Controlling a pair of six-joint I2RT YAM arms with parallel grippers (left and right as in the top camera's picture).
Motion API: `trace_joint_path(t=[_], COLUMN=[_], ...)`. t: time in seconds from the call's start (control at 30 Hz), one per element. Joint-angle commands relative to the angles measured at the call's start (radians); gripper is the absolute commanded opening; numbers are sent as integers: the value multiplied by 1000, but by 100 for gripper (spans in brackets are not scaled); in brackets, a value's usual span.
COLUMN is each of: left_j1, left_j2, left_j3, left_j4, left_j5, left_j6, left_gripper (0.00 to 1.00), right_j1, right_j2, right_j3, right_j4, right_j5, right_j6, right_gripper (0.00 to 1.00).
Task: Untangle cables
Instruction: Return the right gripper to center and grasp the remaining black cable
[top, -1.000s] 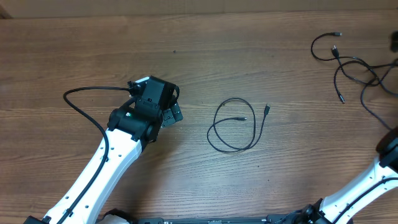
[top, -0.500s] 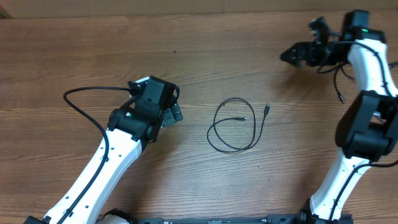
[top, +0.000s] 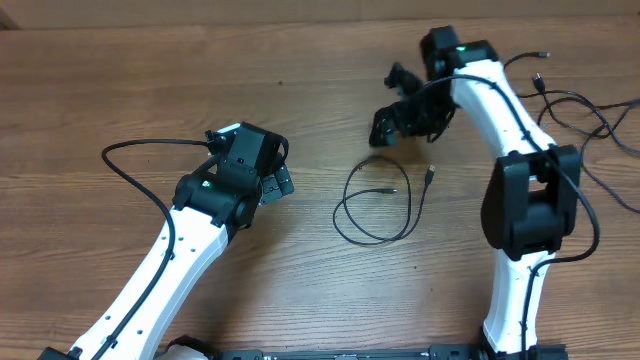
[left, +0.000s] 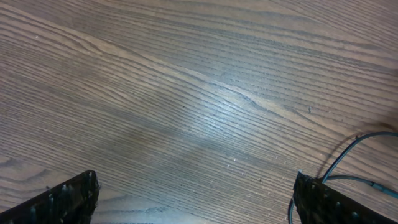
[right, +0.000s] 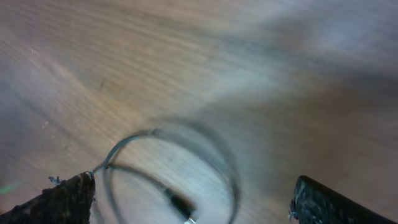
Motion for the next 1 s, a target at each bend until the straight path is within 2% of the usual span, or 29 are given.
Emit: trace_joint_path(t=[0.0,0.07,0.13,0.33,0.43,0.53,0.8,0.9,0.97], left_j1=[4,4,4,4,4,4,4,4,4], left_j2=[0,0,0,0,0,0,0,0,0], left_j3=[18,18,18,18,18,18,18,18,18], left_j4=[1,1,1,1,1,1,1,1,1], left_j5=[-14,-13,-14,-14,-14,-14,-14,-13,-14], left_j6=[-14,-14,-14,-14,-14,-14,-14,-14,-14], left_gripper=[100,100,100,100,99,100,100,100,100], right_j1=[88,121,163,213,214,218,242,251,261], right_j2=[-43,-43,-43,-43,-43,-43,-43,-43,-43], right_j3=[-2,-3,-3,-3,-5,-25,-158,-196,-207], right_j4=[-28,-45,-68,-1,10,14,168,207,232], right_j5=[134,211,202,140,5,4,169,193,212], right_j6=[106,213,381,635,659,676,988,1022,1023], right_gripper=[100,100,100,100,100,100,100,99,91])
